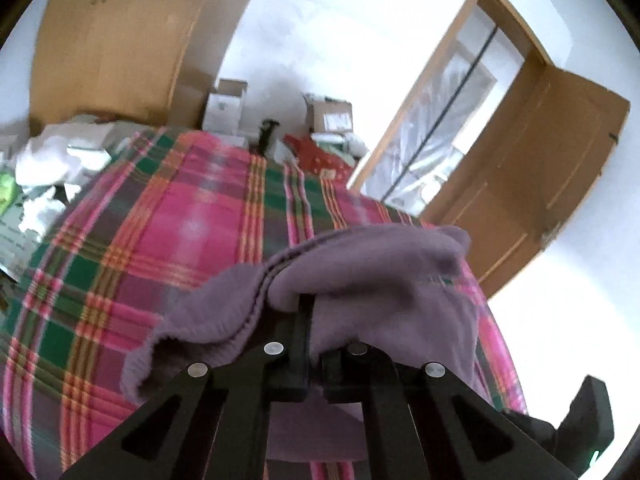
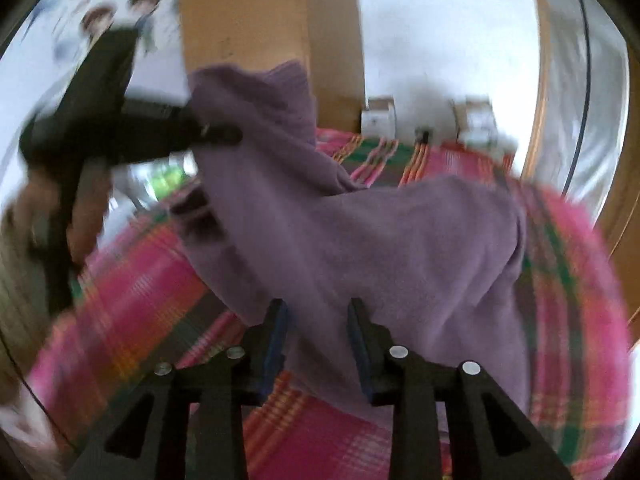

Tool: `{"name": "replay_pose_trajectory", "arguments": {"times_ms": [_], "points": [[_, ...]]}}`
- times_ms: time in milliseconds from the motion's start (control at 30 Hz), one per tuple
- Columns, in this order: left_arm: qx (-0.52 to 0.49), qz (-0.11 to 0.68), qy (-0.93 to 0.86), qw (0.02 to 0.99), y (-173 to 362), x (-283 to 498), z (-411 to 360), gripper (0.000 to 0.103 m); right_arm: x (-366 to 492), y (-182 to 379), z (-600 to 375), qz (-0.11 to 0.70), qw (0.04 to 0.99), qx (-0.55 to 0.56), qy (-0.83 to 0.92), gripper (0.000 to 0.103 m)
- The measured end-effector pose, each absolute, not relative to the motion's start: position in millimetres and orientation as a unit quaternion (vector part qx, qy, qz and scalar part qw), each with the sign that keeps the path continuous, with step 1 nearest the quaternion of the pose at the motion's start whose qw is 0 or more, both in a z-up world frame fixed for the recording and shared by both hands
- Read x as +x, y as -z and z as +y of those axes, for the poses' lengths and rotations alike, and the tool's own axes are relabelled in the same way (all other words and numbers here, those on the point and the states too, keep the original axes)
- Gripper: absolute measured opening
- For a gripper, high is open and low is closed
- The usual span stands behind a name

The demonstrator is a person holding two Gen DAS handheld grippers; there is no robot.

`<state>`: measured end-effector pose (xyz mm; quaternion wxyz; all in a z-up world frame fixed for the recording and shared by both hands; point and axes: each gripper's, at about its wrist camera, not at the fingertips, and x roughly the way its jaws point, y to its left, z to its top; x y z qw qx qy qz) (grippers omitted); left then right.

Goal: Fold clothes

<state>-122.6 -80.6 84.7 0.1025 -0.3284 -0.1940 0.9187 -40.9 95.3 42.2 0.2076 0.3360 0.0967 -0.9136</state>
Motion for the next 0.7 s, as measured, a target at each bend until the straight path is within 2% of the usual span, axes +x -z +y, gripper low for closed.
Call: {"name": "replay_pose_trajectory", "arguments": {"times_ms": [67, 200, 367, 400, 433, 567, 700], "points": [[-0.311, -0.201, -0.924, 0.098, -94.0, -121.1, -87.2, 0.003, -36.2, -40.6, 87.7, 0.134, 0.185, 0.319, 0.92, 0.036], [-0.277, -0.202, -0.936, 0.077, -111.3, -118.3, -100.9, 0.003, -45.5, -37.6, 95.7, 0.144, 0.088, 0.307, 0.937, 0.036], [-0.286, -0.2, -0.934, 0.072, -104.9, -127.8, -103.2, 0.003, -50.8, -39.6, 109.0, 0.114, 0.075, 0.315, 0.939, 0.036], [-0.29, -0.198, -0.934, 0.07, -101.8, -130.5, -102.3, 0.003, -49.1, -40.8, 109.9, 0.118, 0.069, 0.31, 0.941, 0.026], [-0.295, -0.202, -0.931, 0.071, -97.9, -133.5, -102.0, 0.003, -49.8, -44.6, 112.4, 0.113, 0.066, 0.306, 0.943, 0.008], [-0.298, -0.205, -0.93, 0.07, -92.6, -138.4, -101.5, 0.003, -59.6, -66.7, 122.8, 0.094, 0.058, 0.288, 0.951, 0.008], [-0.3, -0.206, -0.928, 0.079, -93.1, -143.4, -101.1, 0.003, -77.0, -96.9, 127.5, 0.11, 0.028, 0.249, 0.962, 0.007]]}}
